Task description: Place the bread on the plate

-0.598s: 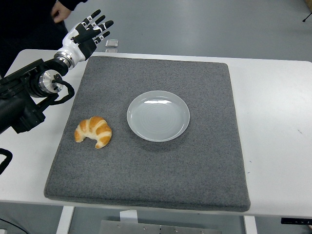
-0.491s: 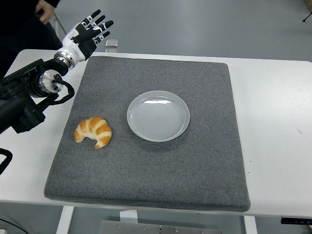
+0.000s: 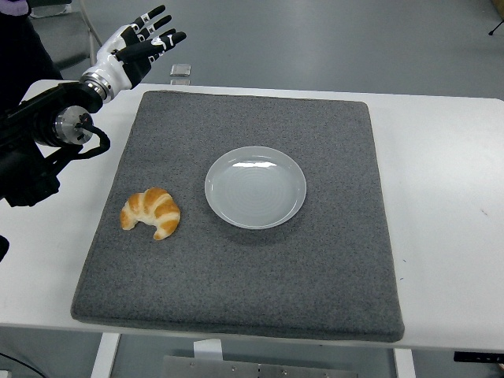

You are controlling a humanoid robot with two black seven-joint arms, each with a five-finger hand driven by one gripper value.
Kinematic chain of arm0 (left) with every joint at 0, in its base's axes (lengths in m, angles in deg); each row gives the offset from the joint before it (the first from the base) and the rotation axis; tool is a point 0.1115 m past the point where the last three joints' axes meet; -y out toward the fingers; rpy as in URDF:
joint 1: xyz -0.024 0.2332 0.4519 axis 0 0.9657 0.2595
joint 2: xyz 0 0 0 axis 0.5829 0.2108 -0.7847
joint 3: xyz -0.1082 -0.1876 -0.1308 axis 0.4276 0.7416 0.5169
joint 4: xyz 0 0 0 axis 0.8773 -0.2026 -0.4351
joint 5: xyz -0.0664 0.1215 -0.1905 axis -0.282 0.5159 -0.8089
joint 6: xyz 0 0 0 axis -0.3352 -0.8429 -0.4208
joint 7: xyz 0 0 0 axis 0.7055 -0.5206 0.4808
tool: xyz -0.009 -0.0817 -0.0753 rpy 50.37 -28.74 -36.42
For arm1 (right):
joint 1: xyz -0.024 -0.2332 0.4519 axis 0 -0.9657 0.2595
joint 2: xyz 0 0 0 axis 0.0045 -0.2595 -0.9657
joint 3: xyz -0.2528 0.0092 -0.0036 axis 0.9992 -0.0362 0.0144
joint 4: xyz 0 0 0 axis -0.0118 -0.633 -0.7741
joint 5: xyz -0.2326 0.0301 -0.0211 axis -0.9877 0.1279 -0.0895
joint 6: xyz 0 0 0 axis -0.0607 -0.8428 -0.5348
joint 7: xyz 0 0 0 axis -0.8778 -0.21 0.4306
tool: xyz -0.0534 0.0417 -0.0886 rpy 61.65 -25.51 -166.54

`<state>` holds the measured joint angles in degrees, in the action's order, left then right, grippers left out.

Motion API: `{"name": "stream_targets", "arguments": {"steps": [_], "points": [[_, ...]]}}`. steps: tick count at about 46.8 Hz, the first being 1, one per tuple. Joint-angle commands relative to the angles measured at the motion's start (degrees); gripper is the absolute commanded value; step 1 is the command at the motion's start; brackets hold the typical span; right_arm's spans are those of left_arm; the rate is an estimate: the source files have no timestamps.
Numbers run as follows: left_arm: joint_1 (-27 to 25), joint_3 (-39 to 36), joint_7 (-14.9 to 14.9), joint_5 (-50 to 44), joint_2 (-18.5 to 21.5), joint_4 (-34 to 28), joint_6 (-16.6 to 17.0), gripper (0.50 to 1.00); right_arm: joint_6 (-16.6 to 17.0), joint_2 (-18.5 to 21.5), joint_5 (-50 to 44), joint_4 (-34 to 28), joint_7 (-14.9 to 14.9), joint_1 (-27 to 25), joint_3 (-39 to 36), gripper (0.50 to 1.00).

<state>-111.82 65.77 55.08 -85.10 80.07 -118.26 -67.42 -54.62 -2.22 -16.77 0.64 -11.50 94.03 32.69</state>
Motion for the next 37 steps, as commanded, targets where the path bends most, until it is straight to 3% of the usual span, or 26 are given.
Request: {"name": "stream_targets", "arguments": {"steps": [1,8,19,25,37], "points": [[-0.4,-0.2,0.0,3.1,0.2,0.0,0.0,1.000,0.0,0.0,0.0,0.0,0.0,-0.1,0.0,0.932],[-0.7,-0.2,0.0,14.6,2.3,-1.6,-0.1,1.000,-0.1,0.0,0.0,0.0,0.0,-0.1,0.0,0.932],[-0.7,-1.2,1.1,27.2,8.6,-13.2,-1.3,1.000,0.0,0.0,0.0,0.0,0.0,-0.1,0.0,0.930],[-3.6,-9.6,2.9,27.6,14.0,-19.1,-1.4,1.000,0.0,0.0,0.0,0.0,0.0,0.0,0.0,0.930],[-11.5,-24.7,2.9,30.0,24.5,-30.2,-2.6,1.000,0.0,0.0,0.0,0.0,0.0,-0.1,0.0,0.932]]}}
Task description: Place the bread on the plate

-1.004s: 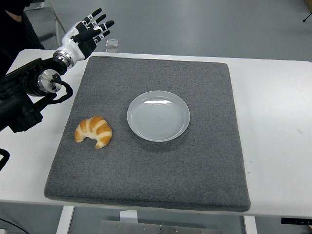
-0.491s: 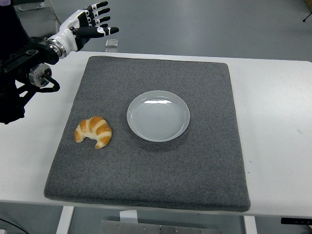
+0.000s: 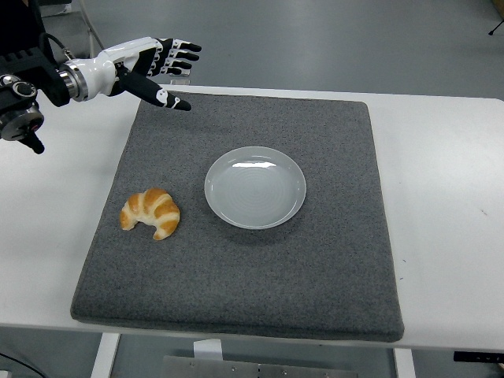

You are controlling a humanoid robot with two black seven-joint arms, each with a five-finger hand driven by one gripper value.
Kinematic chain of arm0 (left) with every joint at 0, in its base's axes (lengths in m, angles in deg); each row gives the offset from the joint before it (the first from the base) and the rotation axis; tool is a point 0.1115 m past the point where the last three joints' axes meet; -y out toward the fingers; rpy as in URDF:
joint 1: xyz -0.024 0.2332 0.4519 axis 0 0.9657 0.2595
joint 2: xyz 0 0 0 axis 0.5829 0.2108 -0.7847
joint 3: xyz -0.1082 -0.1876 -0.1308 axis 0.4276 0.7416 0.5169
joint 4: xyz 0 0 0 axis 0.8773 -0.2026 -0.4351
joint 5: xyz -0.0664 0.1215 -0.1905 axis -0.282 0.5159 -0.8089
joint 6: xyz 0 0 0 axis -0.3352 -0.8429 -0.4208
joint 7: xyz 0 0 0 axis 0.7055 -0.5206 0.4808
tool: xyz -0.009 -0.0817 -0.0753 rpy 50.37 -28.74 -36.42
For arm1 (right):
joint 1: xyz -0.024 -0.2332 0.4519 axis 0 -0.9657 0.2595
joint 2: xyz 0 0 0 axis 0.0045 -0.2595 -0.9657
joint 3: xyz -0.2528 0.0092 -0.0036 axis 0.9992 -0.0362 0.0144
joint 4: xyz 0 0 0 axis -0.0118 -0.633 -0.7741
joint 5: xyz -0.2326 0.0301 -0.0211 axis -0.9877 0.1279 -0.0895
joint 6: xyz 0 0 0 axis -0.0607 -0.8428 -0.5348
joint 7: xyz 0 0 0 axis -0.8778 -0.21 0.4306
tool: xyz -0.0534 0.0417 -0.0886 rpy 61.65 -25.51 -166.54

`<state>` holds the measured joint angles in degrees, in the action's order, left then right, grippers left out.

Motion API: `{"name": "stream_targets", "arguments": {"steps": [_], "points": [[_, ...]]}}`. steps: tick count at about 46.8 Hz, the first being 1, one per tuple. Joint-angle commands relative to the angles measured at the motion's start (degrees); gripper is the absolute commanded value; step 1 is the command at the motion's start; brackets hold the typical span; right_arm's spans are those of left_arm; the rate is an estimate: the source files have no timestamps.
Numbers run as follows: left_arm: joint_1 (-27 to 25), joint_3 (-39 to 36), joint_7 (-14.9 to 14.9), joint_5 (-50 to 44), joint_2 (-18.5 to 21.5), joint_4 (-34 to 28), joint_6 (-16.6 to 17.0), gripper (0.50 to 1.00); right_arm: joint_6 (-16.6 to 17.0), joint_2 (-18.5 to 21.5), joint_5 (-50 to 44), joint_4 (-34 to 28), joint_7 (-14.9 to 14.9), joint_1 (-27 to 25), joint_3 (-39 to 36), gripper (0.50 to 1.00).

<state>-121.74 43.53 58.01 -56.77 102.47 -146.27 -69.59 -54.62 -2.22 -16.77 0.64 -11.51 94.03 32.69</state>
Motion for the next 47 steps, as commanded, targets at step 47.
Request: {"name": "stream_targets", "arguments": {"steps": [47], "points": [[-2.0,-9.7,-0.2,40.7,11.0,-19.0,-8.9,1.000,0.0,0.0,0.0,0.0,0.0,0.0,0.0,0.932]]}}
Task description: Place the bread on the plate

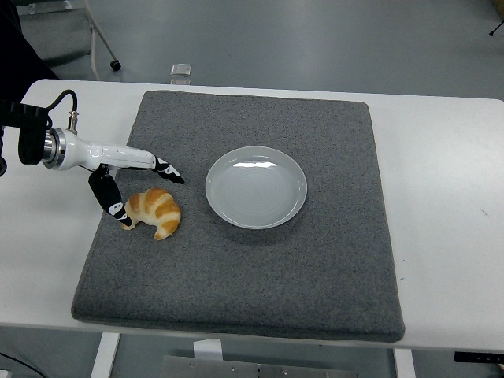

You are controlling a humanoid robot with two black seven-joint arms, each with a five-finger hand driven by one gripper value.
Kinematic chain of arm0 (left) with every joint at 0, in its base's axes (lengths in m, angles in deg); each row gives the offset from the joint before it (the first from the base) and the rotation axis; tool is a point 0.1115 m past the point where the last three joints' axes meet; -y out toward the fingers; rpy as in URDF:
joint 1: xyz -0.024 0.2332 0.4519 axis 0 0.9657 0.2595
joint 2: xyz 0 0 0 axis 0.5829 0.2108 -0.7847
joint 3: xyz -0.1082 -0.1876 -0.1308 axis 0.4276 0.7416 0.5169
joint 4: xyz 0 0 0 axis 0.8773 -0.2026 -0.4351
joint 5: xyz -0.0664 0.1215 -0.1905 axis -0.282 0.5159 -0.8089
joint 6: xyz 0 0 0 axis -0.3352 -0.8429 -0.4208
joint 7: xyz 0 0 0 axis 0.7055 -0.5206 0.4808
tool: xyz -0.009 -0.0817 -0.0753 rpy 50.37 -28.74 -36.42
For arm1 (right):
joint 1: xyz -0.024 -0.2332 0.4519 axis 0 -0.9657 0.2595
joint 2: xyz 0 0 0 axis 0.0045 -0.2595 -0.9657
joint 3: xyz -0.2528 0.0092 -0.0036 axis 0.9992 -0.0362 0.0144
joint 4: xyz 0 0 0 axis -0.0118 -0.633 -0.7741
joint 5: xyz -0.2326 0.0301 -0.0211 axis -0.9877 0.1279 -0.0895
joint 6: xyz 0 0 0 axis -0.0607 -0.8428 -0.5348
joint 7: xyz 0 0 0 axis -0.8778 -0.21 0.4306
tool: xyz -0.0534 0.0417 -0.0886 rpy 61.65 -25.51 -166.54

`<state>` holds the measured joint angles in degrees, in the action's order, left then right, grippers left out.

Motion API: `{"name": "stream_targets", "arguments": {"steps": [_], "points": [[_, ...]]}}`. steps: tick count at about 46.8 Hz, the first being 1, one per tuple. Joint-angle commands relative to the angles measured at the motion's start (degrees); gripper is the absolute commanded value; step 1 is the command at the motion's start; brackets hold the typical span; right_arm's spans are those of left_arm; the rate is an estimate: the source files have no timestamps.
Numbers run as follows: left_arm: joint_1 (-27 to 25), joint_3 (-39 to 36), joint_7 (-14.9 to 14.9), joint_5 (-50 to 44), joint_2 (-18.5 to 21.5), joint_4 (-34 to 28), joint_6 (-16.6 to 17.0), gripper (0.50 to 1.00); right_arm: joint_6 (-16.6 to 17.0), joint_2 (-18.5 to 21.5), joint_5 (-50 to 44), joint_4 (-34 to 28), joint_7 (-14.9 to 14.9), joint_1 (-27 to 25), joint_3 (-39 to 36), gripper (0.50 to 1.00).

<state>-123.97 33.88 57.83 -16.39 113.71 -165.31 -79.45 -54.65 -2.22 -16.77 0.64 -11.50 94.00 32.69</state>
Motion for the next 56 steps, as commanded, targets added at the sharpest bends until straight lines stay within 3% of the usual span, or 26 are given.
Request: {"name": "stream_targets", "arguments": {"steps": [1,5,18,31,42,48,56], "points": [[0.2,0.0,0.0,0.3,-0.4,0.1,1.5,1.000,0.0,0.0,0.0,0.0,0.0,0.0,0.0,0.930],[0.9,-0.2,0.0,0.3,-0.7,0.1,3.5,1.000,0.0,0.0,0.0,0.0,0.0,0.0,0.0,0.930],[3.6,-0.2,0.1,3.9,-1.7,0.2,4.6,1.000,0.0,0.0,0.0,0.0,0.0,0.0,0.0,0.930],[6.8,-0.3,0.1,7.4,-3.5,0.4,8.9,1.000,0.0,0.0,0.0,0.0,0.0,0.0,0.0,0.930],[7.0,-0.3,0.0,7.6,-3.8,0.6,10.1,0.999,0.0,0.0,0.0,0.0,0.0,0.0,0.0,0.930],[6.9,-0.3,-0.2,7.8,-3.9,0.6,10.8,0.971,0.0,0.0,0.0,0.0,0.0,0.0,0.0,0.930],[7.0,-0.3,-0.7,9.2,-4.4,0.6,10.8,0.872,0.0,0.0,0.0,0.0,0.0,0.0,0.0,0.930]]}}
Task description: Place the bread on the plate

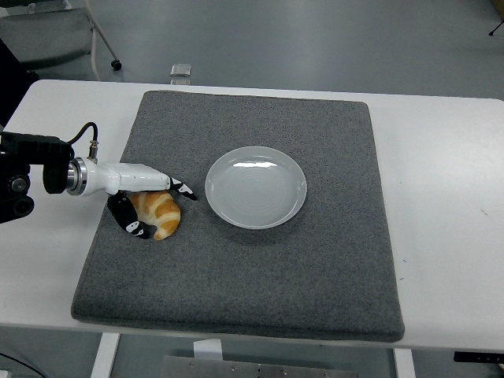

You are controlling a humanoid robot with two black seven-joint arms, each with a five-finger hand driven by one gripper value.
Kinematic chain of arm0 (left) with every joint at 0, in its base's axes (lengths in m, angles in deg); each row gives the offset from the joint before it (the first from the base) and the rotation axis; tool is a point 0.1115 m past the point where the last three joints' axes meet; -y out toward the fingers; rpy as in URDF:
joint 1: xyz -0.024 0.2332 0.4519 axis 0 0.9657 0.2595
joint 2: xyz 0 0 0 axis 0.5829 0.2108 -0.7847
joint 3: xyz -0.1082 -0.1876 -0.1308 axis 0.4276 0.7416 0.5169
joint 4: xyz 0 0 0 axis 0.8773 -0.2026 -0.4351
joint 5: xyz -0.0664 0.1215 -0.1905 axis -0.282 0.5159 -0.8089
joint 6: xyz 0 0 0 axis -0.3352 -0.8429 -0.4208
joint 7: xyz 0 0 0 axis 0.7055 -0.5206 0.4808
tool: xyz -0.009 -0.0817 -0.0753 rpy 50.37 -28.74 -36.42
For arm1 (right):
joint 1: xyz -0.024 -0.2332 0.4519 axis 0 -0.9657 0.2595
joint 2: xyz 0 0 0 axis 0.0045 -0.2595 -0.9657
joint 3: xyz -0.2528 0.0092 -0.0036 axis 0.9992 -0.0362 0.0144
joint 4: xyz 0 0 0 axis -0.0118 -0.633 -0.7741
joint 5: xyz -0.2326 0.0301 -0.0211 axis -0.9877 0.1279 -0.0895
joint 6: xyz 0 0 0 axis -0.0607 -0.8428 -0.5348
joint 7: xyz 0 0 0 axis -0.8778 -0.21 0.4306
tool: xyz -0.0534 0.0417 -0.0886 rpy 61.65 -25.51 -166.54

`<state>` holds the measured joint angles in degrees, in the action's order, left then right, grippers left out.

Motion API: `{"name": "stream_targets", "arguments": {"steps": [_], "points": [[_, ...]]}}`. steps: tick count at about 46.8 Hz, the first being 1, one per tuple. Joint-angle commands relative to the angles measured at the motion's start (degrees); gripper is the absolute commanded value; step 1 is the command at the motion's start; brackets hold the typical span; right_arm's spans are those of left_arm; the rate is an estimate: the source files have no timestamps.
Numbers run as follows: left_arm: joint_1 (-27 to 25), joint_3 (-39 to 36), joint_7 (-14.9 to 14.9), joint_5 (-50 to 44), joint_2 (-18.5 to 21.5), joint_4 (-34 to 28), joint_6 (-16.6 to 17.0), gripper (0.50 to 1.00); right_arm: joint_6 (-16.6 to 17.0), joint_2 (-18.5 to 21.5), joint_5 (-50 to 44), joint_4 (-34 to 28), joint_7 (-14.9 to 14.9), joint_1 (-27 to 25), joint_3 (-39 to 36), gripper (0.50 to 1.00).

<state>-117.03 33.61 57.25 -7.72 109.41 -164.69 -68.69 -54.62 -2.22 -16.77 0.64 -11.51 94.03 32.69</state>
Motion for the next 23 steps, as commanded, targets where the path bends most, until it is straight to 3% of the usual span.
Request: {"name": "stream_targets", "arguments": {"steps": [1,5,12,17,23], "points": [[0.0,0.0,-0.2,0.7,-0.1,0.0,0.0,0.855,0.0,0.0,0.0,0.0,0.0,0.0,0.0,0.932],[0.0,0.0,-0.3,1.5,-0.1,0.0,0.1,0.806,0.0,0.0,0.0,0.0,0.0,-0.1,0.0,0.930],[0.0,0.1,-0.3,2.4,-0.1,0.3,0.4,0.774,0.0,0.0,0.0,0.0,0.0,-0.1,0.0,0.932],[0.0,0.1,-0.5,2.4,-0.1,0.6,0.4,0.701,0.0,0.0,0.0,0.0,0.0,-0.1,0.0,0.930],[0.0,0.0,-0.6,2.5,-0.1,0.7,0.5,0.568,0.0,0.0,0.0,0.0,0.0,-0.1,0.0,0.932]]}}
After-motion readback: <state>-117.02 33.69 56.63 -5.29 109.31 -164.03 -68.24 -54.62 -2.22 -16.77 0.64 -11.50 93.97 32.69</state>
